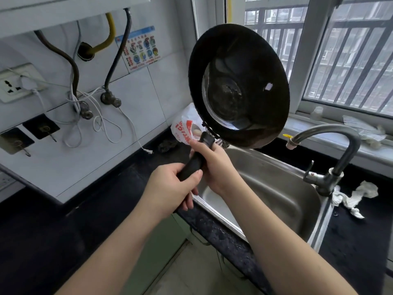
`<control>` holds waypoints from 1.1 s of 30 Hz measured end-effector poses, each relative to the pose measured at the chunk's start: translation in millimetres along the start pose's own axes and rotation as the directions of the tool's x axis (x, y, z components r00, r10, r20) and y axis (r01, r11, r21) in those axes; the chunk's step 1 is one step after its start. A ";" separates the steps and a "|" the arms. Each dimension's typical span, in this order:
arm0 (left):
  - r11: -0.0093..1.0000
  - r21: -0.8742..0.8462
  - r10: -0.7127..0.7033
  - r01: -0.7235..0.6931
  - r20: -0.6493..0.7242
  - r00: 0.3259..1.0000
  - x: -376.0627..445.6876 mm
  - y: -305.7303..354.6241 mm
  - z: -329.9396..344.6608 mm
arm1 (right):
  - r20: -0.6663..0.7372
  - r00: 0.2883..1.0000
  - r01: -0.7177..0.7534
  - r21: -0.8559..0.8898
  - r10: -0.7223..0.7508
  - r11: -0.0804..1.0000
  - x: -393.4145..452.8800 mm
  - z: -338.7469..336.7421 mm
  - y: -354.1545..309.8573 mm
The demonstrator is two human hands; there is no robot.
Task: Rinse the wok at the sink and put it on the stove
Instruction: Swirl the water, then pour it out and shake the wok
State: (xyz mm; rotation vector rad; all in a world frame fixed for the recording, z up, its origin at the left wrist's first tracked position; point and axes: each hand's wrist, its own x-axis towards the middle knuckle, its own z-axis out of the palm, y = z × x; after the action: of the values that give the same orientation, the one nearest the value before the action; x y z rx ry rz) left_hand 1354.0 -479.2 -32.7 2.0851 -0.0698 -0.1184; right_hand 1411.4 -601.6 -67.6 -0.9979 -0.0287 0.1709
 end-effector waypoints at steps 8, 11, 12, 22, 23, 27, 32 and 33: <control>1.000 -0.012 -0.024 0.024 0.012 1.000 -5.3 -26.1 32.8 | -0.023 0.996 0.066 -0.434 -0.085 0.898 -9.0 -18.9 0.6; 0.998 0.029 -0.053 0.052 0.028 0.998 -5.7 -35.1 43.9 | -0.060 0.993 0.039 -0.642 -0.101 0.766 -12.0 -25.3 2.7; 0.998 0.027 -0.064 0.063 0.033 0.997 -6.1 -37.2 47.8 | -0.071 0.991 0.032 -0.677 -0.109 0.736 -13.2 -26.8 3.7; 0.983 -0.138 -0.131 0.123 -0.052 0.990 -31.7 -42.6 70.0 | -0.077 0.997 -0.034 -0.638 -0.019 0.769 -21.6 -35.5 23.9; 0.982 -0.138 -0.139 0.130 -0.062 0.988 -34.9 -43.7 70.1 | -0.078 0.997 -0.060 -0.619 0.015 0.783 -22.4 -34.9 28.3; 0.977 -0.123 -0.186 0.177 -0.070 0.980 -50.8 -54.2 68.7 | -0.102 0.988 -0.151 -0.511 0.115 0.846 -31.4 -32.1 53.8; 0.966 -0.149 -0.227 0.209 -0.112 0.967 -74.2 -67.5 57.4 | -0.103 0.975 -0.223 -0.474 0.197 0.852 -43.8 -10.6 76.1; 0.965 -0.156 -0.231 0.211 -0.123 0.965 -78.8 -69.3 54.9 | -0.106 0.973 -0.229 -0.464 0.203 0.855 -45.8 -5.1 79.8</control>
State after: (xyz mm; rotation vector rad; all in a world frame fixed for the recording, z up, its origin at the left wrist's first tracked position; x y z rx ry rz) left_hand 1269.5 -484.6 -115.5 1.9479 0.2522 -0.1085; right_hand 1356.4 -570.8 -134.8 -1.4995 0.0964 0.3564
